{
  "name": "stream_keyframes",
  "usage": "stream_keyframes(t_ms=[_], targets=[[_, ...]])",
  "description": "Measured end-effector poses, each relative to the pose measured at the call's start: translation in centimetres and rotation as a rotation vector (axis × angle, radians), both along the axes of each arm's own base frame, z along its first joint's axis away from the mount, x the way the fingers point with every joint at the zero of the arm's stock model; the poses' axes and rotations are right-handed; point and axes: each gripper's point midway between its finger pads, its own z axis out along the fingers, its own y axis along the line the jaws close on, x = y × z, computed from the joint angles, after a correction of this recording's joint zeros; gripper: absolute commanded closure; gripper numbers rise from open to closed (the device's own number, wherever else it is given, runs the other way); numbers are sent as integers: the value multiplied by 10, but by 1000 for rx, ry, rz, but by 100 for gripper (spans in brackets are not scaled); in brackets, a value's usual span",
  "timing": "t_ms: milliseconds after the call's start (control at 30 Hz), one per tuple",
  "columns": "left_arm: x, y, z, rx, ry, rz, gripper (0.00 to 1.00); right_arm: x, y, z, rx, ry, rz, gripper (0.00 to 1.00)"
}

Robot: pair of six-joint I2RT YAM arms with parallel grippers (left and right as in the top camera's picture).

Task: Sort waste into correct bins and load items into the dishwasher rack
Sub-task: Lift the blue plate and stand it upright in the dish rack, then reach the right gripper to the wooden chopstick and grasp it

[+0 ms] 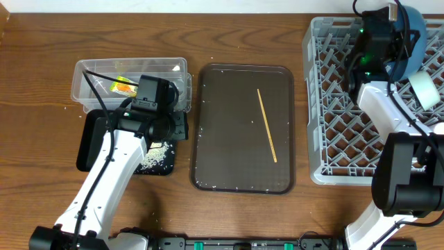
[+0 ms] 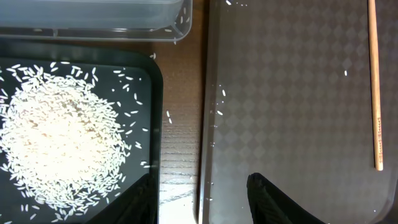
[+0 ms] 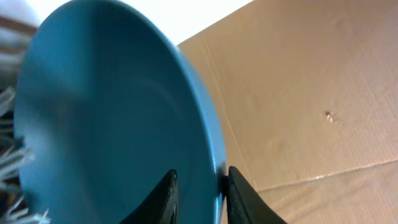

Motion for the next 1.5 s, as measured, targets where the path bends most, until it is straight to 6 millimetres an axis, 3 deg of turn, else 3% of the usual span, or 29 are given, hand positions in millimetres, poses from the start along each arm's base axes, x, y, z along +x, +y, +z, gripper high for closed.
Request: stream_keyframes(t_ms=[200,267,433,567,767,867,1000,1233,1400,1500], targets=[[0,0,0,0,0,0,51,-2,2,-6,24,-10,-6,39],[0,0,0,0,0,0,51,-1,1,-7,26,-31,-15,34],[0,0,0,0,0,0,51,-3,1,-5,16,-59,-40,31],[0,0,0,0,0,0,51,-3,12,2,21,-84,-28,26],[0,0,0,0,0,0,51,-8,53,37,73,-149,73,25],[0,0,0,0,0,0,50,-16,71,43,143,-129,149,25],[0,0,0,-1,-1,0,51,-26,92,24,304,-59,251,24],[0,0,0,0,0,0,51,-30,162,-33,750,72,492,28],[0,0,0,0,0,0,50,-58,223,-63,1049,209,568,25],[0,0,0,-1,-1,0,50,-78,252,-74,1116,303,588,23]])
